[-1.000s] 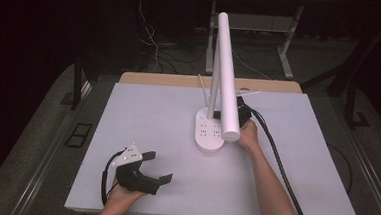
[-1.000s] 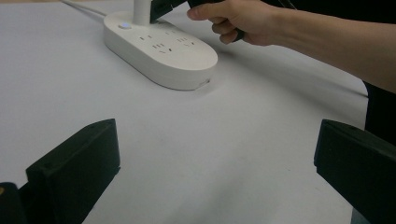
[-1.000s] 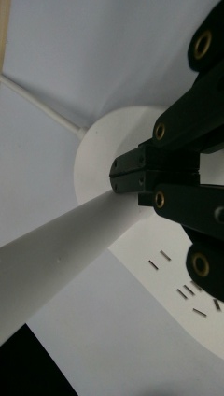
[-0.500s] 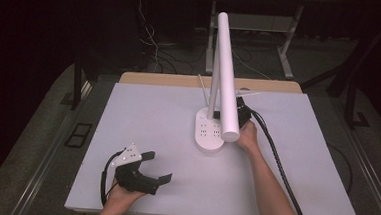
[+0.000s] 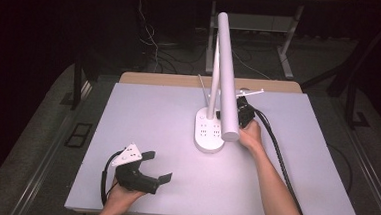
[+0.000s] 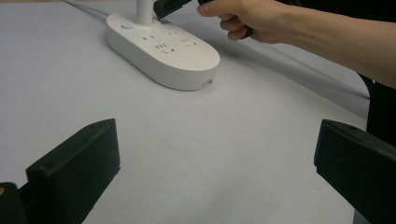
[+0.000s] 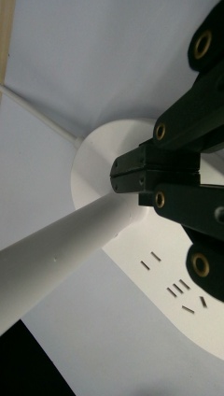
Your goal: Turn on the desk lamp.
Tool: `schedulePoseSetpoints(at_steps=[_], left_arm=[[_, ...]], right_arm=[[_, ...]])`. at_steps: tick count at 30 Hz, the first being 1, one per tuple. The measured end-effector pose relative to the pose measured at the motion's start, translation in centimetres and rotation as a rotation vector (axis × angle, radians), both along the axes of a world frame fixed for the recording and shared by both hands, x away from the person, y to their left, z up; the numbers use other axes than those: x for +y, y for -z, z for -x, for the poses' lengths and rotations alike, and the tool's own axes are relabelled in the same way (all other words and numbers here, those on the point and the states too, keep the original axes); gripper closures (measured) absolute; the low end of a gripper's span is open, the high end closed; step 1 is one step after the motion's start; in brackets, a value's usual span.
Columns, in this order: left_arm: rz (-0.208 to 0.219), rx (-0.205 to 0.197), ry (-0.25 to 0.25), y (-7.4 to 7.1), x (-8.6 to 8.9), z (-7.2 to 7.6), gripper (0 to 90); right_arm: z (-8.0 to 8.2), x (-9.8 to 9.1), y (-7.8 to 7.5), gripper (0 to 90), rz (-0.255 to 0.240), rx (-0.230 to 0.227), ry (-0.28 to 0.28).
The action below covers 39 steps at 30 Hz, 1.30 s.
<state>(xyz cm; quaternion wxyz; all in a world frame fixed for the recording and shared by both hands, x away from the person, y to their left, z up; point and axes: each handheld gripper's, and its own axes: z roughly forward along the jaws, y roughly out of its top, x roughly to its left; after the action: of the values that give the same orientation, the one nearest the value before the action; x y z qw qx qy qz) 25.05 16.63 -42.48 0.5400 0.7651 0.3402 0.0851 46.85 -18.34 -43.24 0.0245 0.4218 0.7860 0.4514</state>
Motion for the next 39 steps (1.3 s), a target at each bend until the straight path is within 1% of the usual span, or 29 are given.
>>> schedulePoseSetpoints(at_steps=[2,5,6,8,11,12,13,14,16,18,19,20,22,23,24,26,28,29,30,33,35,37,39], left_arm=[[0.0,-0.001,0.0,0.0,0.0,0.0,0.0],[-0.003,-0.003,0.003,0.0,0.0,0.0,0.0],[-0.004,-0.003,0.004,0.0,0.0,0.0,0.0],[-0.005,-0.003,0.005,0.0,-0.1,0.0,0.0],[-0.005,-0.003,0.004,0.0,-0.1,0.0,0.0],[-0.005,-0.003,0.004,0.0,-0.1,0.0,0.0],[-0.005,-0.003,0.004,0.0,-0.1,0.0,0.0],[-0.005,-0.003,0.003,0.0,-0.1,0.0,0.0],[-0.004,-0.003,0.003,0.0,0.0,0.0,0.0],[-0.001,-0.004,0.002,0.0,-0.1,0.0,0.0],[-0.004,-0.003,0.003,0.0,-0.1,0.0,0.0],[-0.003,-0.004,0.003,0.0,-0.1,0.0,0.0],[-0.006,-0.003,0.004,0.0,-0.2,0.0,0.0],[-0.007,-0.003,0.004,0.0,-0.2,0.0,0.0],[-0.009,-0.003,0.005,0.0,-0.2,0.0,0.0],[-0.009,-0.002,0.006,0.0,-0.3,0.0,0.0],[-0.008,-0.001,0.006,0.0,-0.3,0.0,0.0],[-0.008,-0.001,0.005,0.0,-0.3,0.0,0.0],[-0.008,-0.001,0.005,0.0,-0.3,0.0,0.0],[-0.005,-0.001,0.011,0.0,-0.4,0.0,0.0],[-0.004,0.0,0.014,0.0,-0.6,0.1,0.0],[-0.006,0.0,0.018,0.0,-0.6,0.1,0.0],[-0.01,-0.001,0.021,0.1,-0.6,0.0,0.0]], right_arm=[[0.2,0.0,-0.3,90.0,0.009,0.003,-0.01],[0.5,-0.3,-0.8,90.0,0.023,-0.015,-0.01],[0.5,-0.3,-0.8,90.0,0.023,-0.015,-0.01],[0.7,-0.5,-1.3,89.9,0.024,-0.013,-0.007],[1.2,-1.1,-2.2,89.8,0.041,-0.029,-0.017],[1.3,-1.2,-2.4,89.8,0.041,-0.027,-0.015],[1.3,-1.2,-2.4,89.8,0.041,-0.027,-0.015],[1.5,-1.5,-2.6,89.9,0.044,-0.037,-0.018],[2.1,-2.1,-3.3,89.8,0.051,-0.043,-0.02],[2.2,-2.3,-3.4,89.8,0.055,-0.05,-0.023],[2.4,-2.5,-3.6,89.8,0.058,-0.045,-0.02],[2.6,-2.8,-3.7,89.8,0.059,-0.05,-0.021],[3.5,-3.5,-4.2,89.7,0.06,-0.049,-0.021],[3.5,-3.5,-4.2,89.7,0.06,-0.049,-0.021],[4.0,-4.0,-4.4,89.7,0.06,-0.052,-0.023],[4.2,-4.2,-4.6,89.7,0.06,-0.053,-0.025],[4.8,-4.7,-4.8,88.8,0.047,-0.06,-0.028],[5.3,-5.2,-5.1,82.1,0.034,-0.062,-0.022],[5.3,-5.2,-5.1,82.1,0.034,-0.062,-0.022],[6.2,-5.8,-5.4,70.6,0.033,-0.073,-0.006],[6.8,-6.2,-5.6,63.3,0.021,-0.072,0.009],[7.4,-6.5,-5.8,54.7,0.021,-0.071,0.023],[8.0,-6.7,-5.9,43.1,0.006,-0.078,0.033]])
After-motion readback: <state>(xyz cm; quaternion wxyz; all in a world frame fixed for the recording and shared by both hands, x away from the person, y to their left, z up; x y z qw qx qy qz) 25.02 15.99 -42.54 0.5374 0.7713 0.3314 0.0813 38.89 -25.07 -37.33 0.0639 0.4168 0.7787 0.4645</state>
